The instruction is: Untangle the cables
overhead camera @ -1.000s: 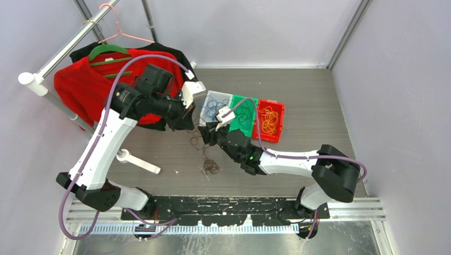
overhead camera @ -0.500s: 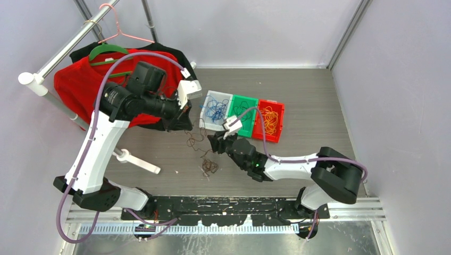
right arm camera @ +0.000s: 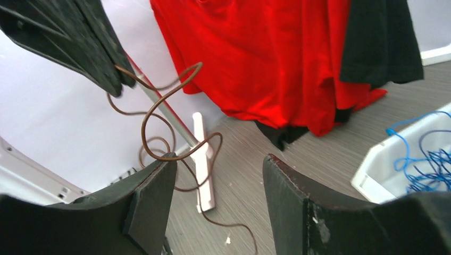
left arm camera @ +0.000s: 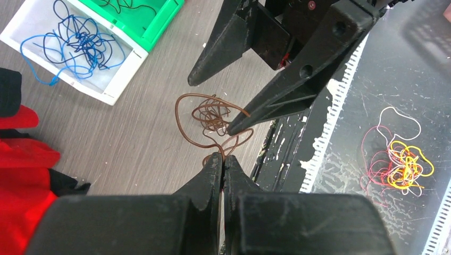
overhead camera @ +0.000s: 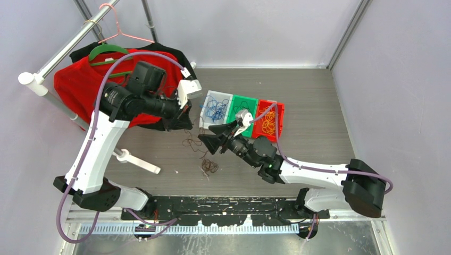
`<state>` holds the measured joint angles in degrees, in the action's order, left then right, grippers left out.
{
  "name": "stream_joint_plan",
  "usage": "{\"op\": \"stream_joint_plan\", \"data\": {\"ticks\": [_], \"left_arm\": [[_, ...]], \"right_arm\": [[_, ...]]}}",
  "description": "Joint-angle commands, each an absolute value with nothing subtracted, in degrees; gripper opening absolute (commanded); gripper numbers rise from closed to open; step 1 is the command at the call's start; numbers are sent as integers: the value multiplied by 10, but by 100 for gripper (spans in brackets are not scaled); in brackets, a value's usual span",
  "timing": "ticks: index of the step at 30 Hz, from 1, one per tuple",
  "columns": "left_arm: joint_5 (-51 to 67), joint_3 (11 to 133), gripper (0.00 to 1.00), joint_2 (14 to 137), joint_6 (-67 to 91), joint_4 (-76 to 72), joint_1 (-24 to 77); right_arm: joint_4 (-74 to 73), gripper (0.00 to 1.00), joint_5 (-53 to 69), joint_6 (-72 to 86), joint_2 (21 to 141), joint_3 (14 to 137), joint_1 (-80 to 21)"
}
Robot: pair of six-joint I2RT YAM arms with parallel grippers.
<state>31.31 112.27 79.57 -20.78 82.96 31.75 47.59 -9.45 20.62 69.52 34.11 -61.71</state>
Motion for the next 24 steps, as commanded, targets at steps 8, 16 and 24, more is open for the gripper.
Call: {"op": "stream_joint_plan", "data": {"ticks": [8,16,24], "left_arm": [[341,1143,0,787,-197,812,317],[360,1164,0,786,-202,830,317],[347,1177,0,787,-208,829,318]], "right_arm": [[595,65,-88,237,798,445,-618],[598,37,-198,236,808,436,-618],[559,32,-225,222,772,397,-618]]}}
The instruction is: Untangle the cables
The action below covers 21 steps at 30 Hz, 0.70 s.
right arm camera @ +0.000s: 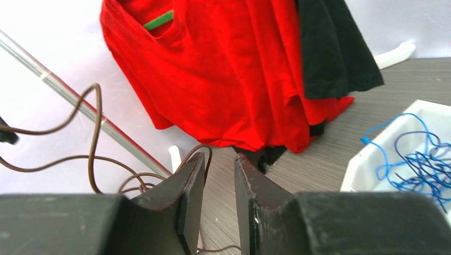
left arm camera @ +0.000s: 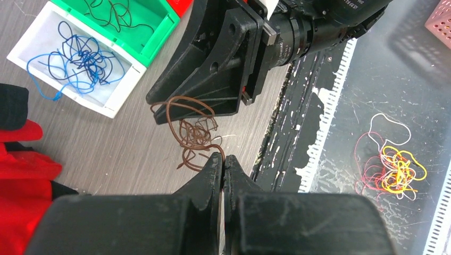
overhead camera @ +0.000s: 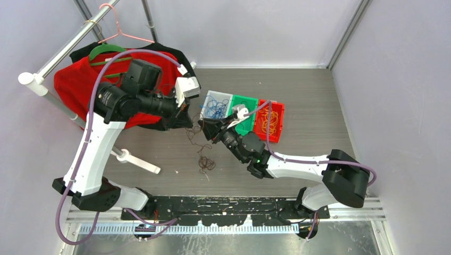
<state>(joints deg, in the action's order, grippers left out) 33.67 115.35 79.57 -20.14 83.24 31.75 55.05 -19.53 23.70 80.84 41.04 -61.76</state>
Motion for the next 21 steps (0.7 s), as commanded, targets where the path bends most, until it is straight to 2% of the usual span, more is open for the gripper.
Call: {"op": "stream_joint_plan", "data": {"ticks": [1,7,21], "left_arm": [[345,1179,0,788,-209,829,317],[332,1188,0,793,-215,832,317],[170,1149,0,780,-257,781,344]], "right_arm": [[552,31,-228,219,767,391,-618],[487,17,-287,176,716,363,-618],[351,14,-359,57,575,328,-618]]}}
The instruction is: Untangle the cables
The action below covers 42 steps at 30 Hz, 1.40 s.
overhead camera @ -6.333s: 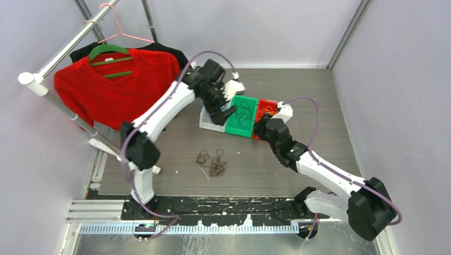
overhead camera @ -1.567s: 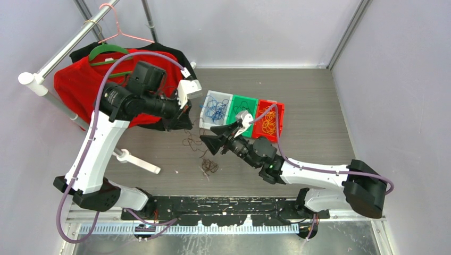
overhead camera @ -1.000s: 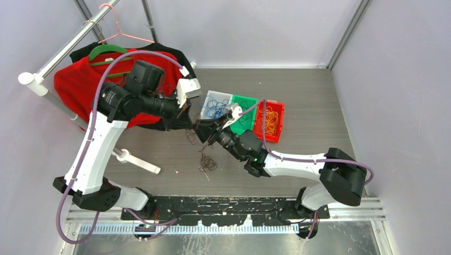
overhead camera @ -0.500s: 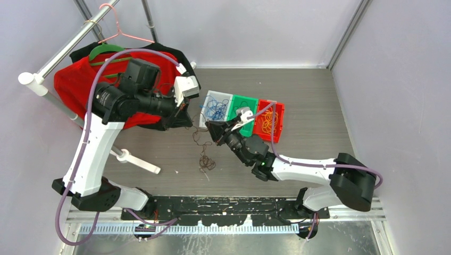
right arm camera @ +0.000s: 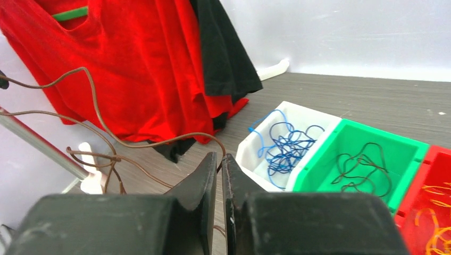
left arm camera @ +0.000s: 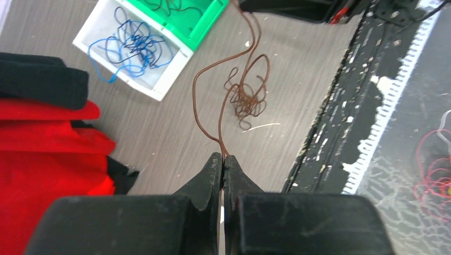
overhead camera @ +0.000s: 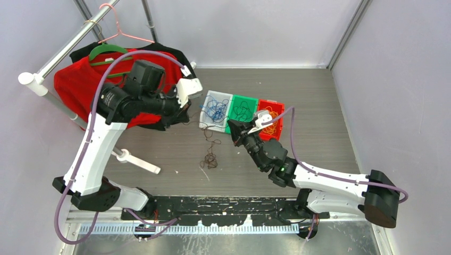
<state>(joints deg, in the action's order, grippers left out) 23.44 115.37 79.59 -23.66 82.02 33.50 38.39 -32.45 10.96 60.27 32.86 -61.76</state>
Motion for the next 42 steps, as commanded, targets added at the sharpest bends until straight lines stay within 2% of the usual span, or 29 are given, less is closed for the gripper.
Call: {"op": "stream_joint_plan", "data": {"ticks": [1,7,10,11,14,16,20,24,32,35,42], "left_arm": [[157,1147,0,779,-261,778,346],[48,1129,0,769,-299,735,368],[59,1139,0,770,-285,726,370],[74,1144,0,770,-277,726,370],[115,1161,0,776,-247,728,372],[132,1174,0,782,-232,732,372],[162,1201,0,792,-218,744,372],[184,1240,0,808,-208,762,372],[240,1316,0,835,-191,809,373],[249,1344,0,841,-186,818,372],[218,1370,0,814,-176,756,373]], "right_arm": [[341,14,-363,51,568,326,-618],[298,13,-373,1,535,334,-618],[292,14,-351,2,526,339,-618],[288,19,-336,4,526,342,-618],[295,45,-259,20,535,342,-618],[315,57,-197,43,547,339,-618],[346,67,-40,83,600,366,-622],[340,73,-15,67,674,425,-644],[390,72,-89,7,820,504,-646],[404,68,-121,-5,866,510,-646],[496,54,-175,45,912,421,-643]]}}
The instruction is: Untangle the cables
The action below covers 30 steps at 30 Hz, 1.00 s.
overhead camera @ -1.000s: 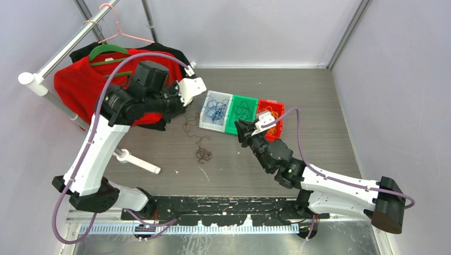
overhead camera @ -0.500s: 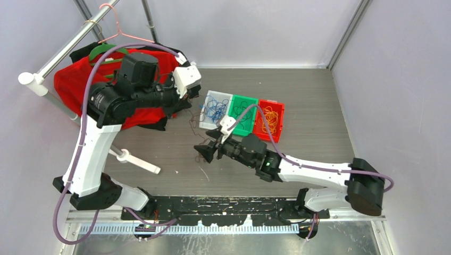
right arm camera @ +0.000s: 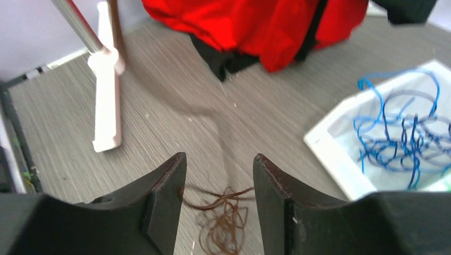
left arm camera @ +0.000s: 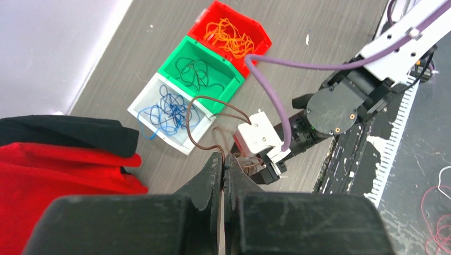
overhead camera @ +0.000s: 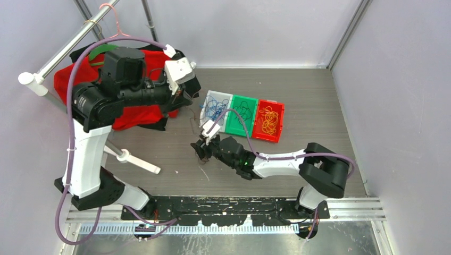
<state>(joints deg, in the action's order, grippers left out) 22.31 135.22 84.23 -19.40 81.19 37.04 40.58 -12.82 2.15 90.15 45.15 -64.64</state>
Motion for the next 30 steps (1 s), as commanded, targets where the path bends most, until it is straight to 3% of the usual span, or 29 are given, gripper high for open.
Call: {"op": "stream_joint_plan", "data": {"ticks": [1,11,19,25,30], "left_arm": [[213,1368,0,806,-170,736,373],[151,1397,0,753,-156,602,372],[7,1354,0,702,-180,418,373],[-58,1359,0,704,-223,327,373],[-91,1366,0,707,-274,252,373]], "right_arm": [[505,52,-176,53,918,411,-641],[591,48,-173,120,1008,356,-638],[635,48,-161,168,1025,308,-638],[650,38,-170,209,1006,250,-638],[654,22,-176,229,976,199,-638]]}}
